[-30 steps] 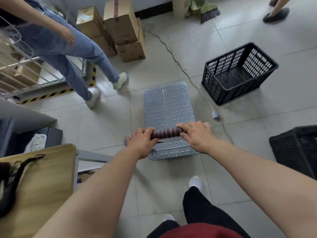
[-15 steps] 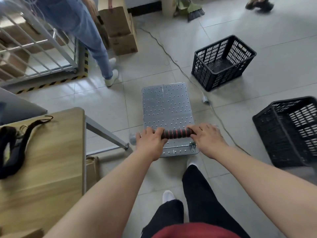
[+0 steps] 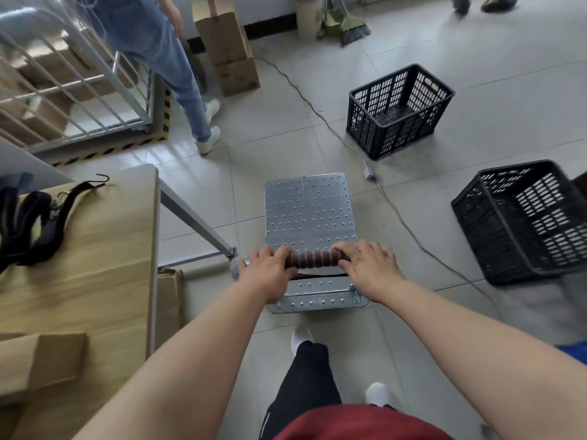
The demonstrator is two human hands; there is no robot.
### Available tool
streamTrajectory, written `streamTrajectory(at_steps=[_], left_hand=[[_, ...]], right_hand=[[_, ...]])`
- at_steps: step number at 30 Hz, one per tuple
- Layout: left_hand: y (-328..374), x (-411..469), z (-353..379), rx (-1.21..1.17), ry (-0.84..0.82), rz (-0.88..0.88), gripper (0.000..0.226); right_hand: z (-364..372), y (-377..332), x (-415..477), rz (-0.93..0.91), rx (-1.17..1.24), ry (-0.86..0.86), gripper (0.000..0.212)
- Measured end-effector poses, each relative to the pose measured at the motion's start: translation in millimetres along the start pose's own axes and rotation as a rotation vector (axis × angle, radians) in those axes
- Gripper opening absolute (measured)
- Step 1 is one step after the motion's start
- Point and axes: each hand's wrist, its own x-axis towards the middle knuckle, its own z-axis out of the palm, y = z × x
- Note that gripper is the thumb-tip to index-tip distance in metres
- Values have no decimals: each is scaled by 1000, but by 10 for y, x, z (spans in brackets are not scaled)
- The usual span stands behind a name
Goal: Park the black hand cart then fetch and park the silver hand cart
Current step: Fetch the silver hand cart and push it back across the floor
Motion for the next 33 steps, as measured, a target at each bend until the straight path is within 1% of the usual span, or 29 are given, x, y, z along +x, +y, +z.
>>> streamTrajectory(at_steps=[2,6,10,16,20,25,31,33], left_hand=[[108,-202,127,-9,-9,-20,32],[311,-518,369,-18,10,-45,38],[489,-867,583,-35,1,-74,39],[613,-1273,828,-17,6,-52,42],[593,-1589,987,-23,-13,-15,41],[446,-2164,1344,0,-51,72,38],[238,-2862,1695,58,-69,162,39],[187,-3033,1744,76,-70,181,38]], right_hand=[[61,100,-199,-19,-11,-12,33],[193,311,-525,-48,-9,28,34],[271,462,-868,-67,-24,19,34],[444,580,-1327,-38,-6,32,35],[639,543,-1741,10,12,74,36],[942,364,-2490,90,40,38,35],[1331,85,-3401,173,85,34,33],[1438,-2,-3612,196,75,61,32]])
